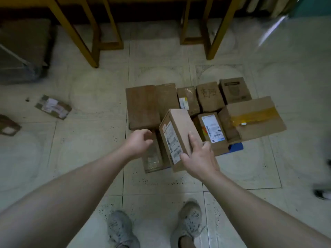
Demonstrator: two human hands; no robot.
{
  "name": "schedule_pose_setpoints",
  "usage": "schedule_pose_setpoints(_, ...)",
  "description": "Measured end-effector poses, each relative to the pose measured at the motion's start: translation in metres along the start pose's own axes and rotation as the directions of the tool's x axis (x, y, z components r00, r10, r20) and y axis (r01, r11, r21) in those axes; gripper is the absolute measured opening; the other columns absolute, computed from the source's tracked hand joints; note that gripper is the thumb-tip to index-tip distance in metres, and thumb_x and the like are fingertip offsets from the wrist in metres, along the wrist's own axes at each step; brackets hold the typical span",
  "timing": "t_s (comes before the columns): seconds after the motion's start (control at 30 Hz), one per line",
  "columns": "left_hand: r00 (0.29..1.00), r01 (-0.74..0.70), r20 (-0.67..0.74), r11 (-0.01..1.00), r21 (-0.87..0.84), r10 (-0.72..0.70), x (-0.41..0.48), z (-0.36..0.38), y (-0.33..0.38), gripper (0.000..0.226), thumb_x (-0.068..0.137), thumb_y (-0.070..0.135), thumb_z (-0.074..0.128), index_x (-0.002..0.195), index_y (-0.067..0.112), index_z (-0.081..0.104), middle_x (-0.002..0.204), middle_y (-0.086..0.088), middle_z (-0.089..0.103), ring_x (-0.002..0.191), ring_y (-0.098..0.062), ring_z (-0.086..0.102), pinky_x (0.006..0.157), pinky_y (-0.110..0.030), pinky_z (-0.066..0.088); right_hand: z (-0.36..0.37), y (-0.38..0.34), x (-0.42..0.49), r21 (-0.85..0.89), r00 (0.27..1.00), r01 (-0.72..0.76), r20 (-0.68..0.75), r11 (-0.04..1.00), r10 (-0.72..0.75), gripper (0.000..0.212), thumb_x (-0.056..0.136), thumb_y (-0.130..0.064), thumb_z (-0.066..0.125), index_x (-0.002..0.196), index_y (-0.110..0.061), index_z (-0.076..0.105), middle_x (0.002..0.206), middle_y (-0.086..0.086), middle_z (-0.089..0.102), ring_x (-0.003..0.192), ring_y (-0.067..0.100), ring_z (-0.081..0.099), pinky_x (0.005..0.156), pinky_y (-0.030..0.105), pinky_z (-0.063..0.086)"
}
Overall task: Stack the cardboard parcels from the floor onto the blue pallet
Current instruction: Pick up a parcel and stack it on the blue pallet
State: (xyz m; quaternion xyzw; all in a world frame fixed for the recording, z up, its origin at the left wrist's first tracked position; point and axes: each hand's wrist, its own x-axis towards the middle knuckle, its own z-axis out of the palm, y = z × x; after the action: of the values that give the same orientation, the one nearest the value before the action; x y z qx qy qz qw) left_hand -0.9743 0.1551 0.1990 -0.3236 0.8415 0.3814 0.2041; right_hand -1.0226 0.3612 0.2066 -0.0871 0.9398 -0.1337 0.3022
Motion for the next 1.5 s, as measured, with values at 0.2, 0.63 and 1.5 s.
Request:
schedule_pose_setpoints(0.2,0.974,0.110,0.162,0.955,0.274,-0.158,0.038,0.063,-0.080,0.072,0.090,0.031,0.058,0.148,0.032,0.017,0.157,-0.011,0.011,0.140,-0.030,0.025,0.109,-0.042,0.030,0.062,0.006,0.024,-0.039,1.000,-0.010,-0.027,0.999,0.009,0.073,0.086,-0.057,0.040,0.143,-0.048,-0.003,0.115,0.007,0.026,0.098,0.024,0.036,0.091,0.040,0.041)
schedule_pose_setpoints(0.63,0.949,-0.030,0.294,0.895,0.446,-0.115,0.063,0.109,-0.133,0.081,0.087,0.037,0.060,0.150,0.033,0.009,0.154,0.001,-0.025,0.140,-0.030,0.023,0.111,-0.037,0.027,0.135,-0.016,0.041,-0.168,0.990,-0.027,-0.140,0.985,0.004,0.078,0.087,-0.067,0.040,0.141,-0.045,-0.013,0.138,0.019,0.021,0.120,0.034,0.033,0.098,0.042,0.031)
schedule_pose_setpoints(1.5,0.951,-0.123,0.307,0.859,0.496,-0.041,0.057,0.094,-0.135,0.080,0.088,0.041,0.058,0.150,0.033,0.008,0.156,0.000,-0.019,0.144,-0.030,0.010,0.114,-0.043,0.024,0.168,-0.018,0.057,-0.245,0.986,0.059,0.168,0.968,-0.017,0.093,0.089,-0.062,0.045,0.143,-0.039,-0.027,0.158,0.015,-0.011,0.143,0.038,0.011,0.110,0.050,0.024)
